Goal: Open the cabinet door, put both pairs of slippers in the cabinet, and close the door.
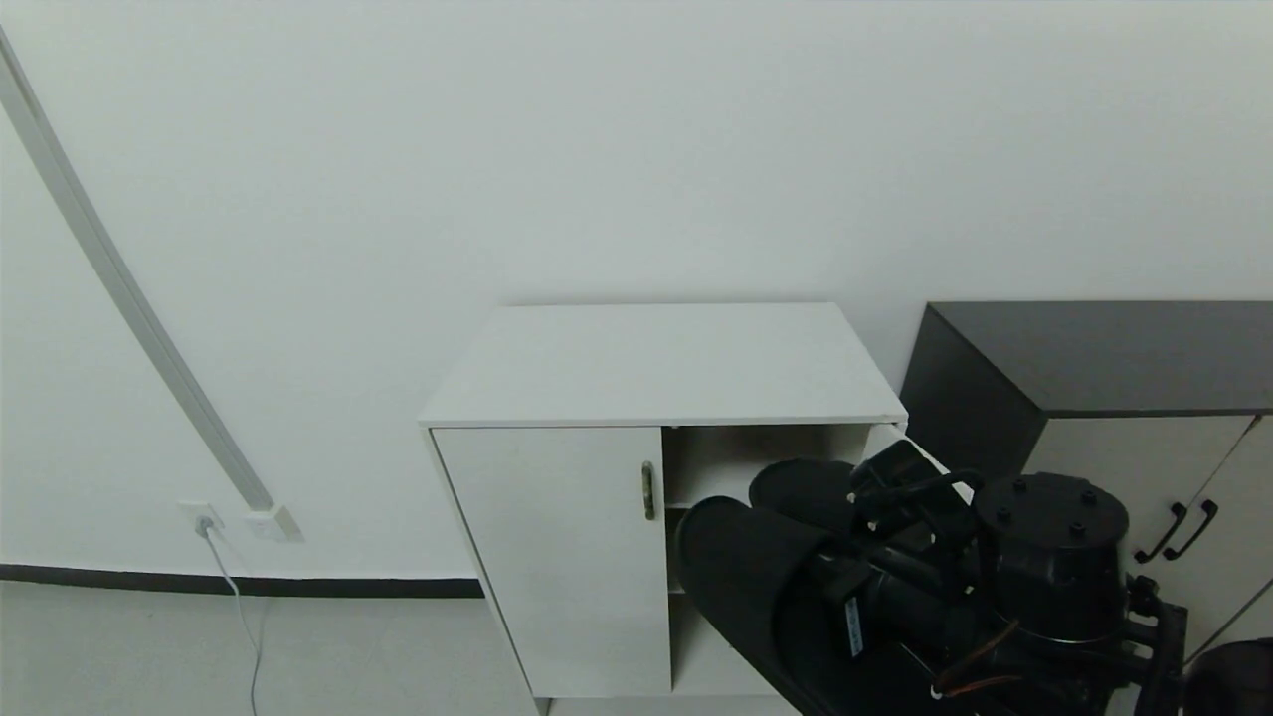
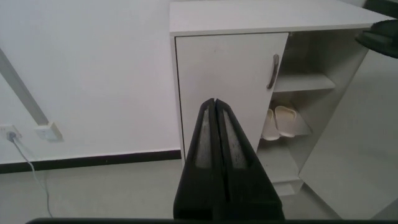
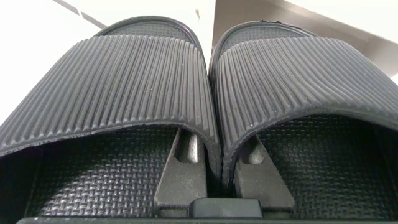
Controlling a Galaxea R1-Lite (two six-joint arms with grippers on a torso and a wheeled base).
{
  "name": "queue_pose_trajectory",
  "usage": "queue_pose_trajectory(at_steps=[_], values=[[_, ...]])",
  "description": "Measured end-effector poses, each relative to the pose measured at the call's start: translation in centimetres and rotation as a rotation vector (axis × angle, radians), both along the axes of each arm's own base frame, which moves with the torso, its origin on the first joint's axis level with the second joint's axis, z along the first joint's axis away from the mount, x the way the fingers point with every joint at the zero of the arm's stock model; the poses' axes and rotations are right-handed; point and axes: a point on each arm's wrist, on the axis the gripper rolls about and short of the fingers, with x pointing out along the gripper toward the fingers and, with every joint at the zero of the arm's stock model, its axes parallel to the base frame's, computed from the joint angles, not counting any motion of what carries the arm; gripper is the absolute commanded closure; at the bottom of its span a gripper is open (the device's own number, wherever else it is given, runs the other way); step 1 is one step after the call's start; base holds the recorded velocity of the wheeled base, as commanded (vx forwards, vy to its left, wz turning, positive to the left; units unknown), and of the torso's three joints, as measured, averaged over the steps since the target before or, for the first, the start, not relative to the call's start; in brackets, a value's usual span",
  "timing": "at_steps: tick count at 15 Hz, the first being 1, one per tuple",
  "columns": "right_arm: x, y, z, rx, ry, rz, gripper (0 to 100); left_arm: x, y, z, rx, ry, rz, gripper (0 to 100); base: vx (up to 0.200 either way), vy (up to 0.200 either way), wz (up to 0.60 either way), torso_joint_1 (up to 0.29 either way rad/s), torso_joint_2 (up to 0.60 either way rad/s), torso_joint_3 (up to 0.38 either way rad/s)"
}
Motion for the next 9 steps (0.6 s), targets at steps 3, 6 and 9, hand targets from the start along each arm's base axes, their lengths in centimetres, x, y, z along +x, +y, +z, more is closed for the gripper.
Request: queue_pose_trajectory(at_steps=[3, 6, 9], values=[[0.01, 0.01, -0.06, 0.005, -0.005, 0.0, 100, 0.0, 0.0, 0.0, 0.0, 0.0, 0.0, 100, 0.0, 0.0, 0.0, -0.222, 0.52, 0.299], [0.01, 0.01, 0.0, 0.01, -0.01, 0.0, 100, 0.0, 0.0, 0.0, 0.0, 0.0, 0.0, 100, 0.0, 0.0, 0.0, -0.229, 0.56, 0.318], [0.03, 0.01, 0.04, 0.014, -0.015, -0.001, 100, 0.0, 0.0, 0.0, 0.0, 0.0, 0.0, 100, 0.0, 0.0, 0.0, -0.216, 0.53, 0.321]])
